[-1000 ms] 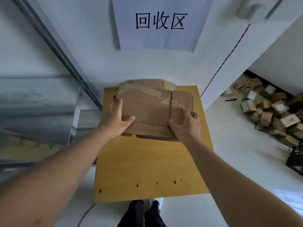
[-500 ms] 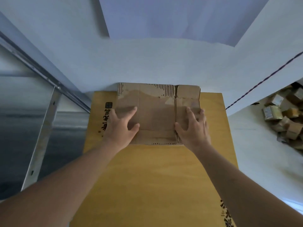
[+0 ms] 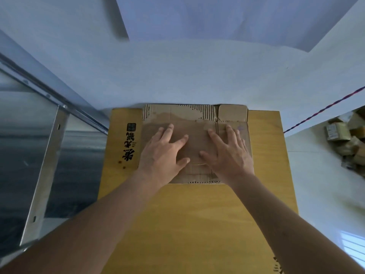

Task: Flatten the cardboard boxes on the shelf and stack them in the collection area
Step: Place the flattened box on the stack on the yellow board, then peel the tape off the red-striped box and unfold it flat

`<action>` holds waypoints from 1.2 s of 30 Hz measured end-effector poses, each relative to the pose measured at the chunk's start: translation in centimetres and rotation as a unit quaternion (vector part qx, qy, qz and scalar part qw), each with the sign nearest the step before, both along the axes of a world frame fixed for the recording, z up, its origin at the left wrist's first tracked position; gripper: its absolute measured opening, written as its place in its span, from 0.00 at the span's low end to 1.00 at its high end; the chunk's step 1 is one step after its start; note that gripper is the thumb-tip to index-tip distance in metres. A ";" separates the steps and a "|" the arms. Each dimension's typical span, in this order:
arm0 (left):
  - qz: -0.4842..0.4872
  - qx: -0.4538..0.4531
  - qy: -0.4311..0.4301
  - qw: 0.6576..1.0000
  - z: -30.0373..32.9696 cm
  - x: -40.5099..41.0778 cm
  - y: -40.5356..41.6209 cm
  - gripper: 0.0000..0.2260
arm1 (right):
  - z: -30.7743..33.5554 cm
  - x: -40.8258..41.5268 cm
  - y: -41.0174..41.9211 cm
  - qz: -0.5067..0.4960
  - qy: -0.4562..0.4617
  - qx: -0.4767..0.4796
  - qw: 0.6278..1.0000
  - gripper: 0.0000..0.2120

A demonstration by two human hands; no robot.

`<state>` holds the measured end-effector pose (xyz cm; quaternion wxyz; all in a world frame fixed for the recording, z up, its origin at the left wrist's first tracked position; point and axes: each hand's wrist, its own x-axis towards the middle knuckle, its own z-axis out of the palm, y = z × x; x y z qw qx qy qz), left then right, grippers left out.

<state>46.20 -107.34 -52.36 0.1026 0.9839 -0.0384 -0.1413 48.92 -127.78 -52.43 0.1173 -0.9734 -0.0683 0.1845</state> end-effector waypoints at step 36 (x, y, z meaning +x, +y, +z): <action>-0.068 0.002 -0.091 0.994 22.6 -7.9 1.9 0.27 | 23.0 -9.0 3.6 0.053 -0.103 0.055 0.992 0.26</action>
